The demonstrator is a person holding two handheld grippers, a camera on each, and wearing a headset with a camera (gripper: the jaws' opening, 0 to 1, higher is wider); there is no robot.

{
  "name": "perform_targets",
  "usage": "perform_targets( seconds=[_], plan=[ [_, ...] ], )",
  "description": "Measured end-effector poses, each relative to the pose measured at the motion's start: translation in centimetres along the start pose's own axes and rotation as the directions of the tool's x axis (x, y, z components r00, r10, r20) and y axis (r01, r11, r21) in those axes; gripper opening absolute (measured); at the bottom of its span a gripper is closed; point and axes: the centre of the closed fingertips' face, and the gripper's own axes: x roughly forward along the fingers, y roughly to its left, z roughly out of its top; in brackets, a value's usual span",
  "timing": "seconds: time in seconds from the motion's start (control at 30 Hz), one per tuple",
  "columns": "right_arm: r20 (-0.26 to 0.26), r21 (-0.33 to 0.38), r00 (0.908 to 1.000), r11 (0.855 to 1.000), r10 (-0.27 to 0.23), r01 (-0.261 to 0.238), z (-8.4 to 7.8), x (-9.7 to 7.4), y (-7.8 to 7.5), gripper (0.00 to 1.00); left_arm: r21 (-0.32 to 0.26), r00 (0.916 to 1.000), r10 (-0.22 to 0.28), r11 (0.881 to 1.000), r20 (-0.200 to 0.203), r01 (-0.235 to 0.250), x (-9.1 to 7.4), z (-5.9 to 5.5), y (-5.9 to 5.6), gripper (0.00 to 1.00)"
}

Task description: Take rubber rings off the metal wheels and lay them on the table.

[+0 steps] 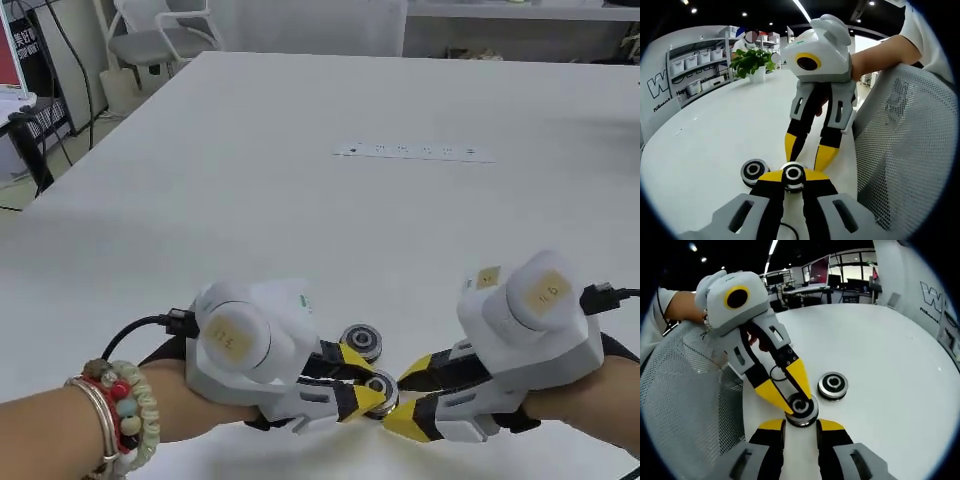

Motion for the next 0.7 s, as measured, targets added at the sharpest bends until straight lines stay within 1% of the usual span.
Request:
perform_targets(
  seconds=[0.07,0.1,0.17,0.27,0.33,0.43,0.57,0.63,0.7],
  plan=[
    [0.021,-0.003,0.9998,1.0,-0.001,0.001,0.42,0.04,-0.02,0.22,-0.001,1.0,-0.001,1.0,0.002,0.001,0.0,-0.01,0.0,0.08],
    [0.022,-0.009,0.9998,1.0,-0.002,0.002,0.48,0.05,-0.04,0.22,-0.001,1.0,-0.001,1.0,0.003,0.001,0.0,-0.02,0.0,0.08],
    [0.01,-0.024,0.9999,1.0,-0.014,0.014,0.24,0.1,-0.23,0.23,-0.001,1.0,-0.001,1.0,0.003,0.001,-0.01,0.0,0.0,0.08],
    [0.008,-0.026,0.9999,1.0,-0.011,0.011,0.12,0.16,-0.16,0.21,-0.001,1.0,-0.001,1.0,0.003,0.001,0.01,0.0,-0.01,0.08],
    [-0.002,-0.056,0.9999,0.998,-0.015,0.015,-0.01,0.25,-0.11,0.19,-0.001,1.0,-0.001,1.0,0.003,0.001,0.01,0.01,-0.01,0.08],
    [-0.003,-0.038,0.9999,0.999,-0.013,0.013,0.03,0.2,-0.2,0.19,-0.001,1.0,-0.001,1.0,0.006,0.001,0.01,0.0,-0.01,0.08],
    [-0.004,-0.042,1.0,0.999,-0.008,0.007,-0.17,0.01,-0.25,0.16,0.002,1.0,0.001,1.0,0.01,-0.001,-0.01,-0.01,-0.02,0.08],
    [-0.013,-0.058,0.9999,0.998,-0.007,0.007,-0.22,-0.04,-0.22,0.14,0.001,1.0,0.0,1.0,0.01,0.0,0.01,-0.03,0.01,0.08],
    [-0.011,-0.061,0.9999,0.998,-0.008,0.008,-0.23,-0.02,-0.23,0.14,0.0,1.0,0.001,1.0,0.009,-0.001,0.01,-0.04,0.02,0.08]
  ],
)
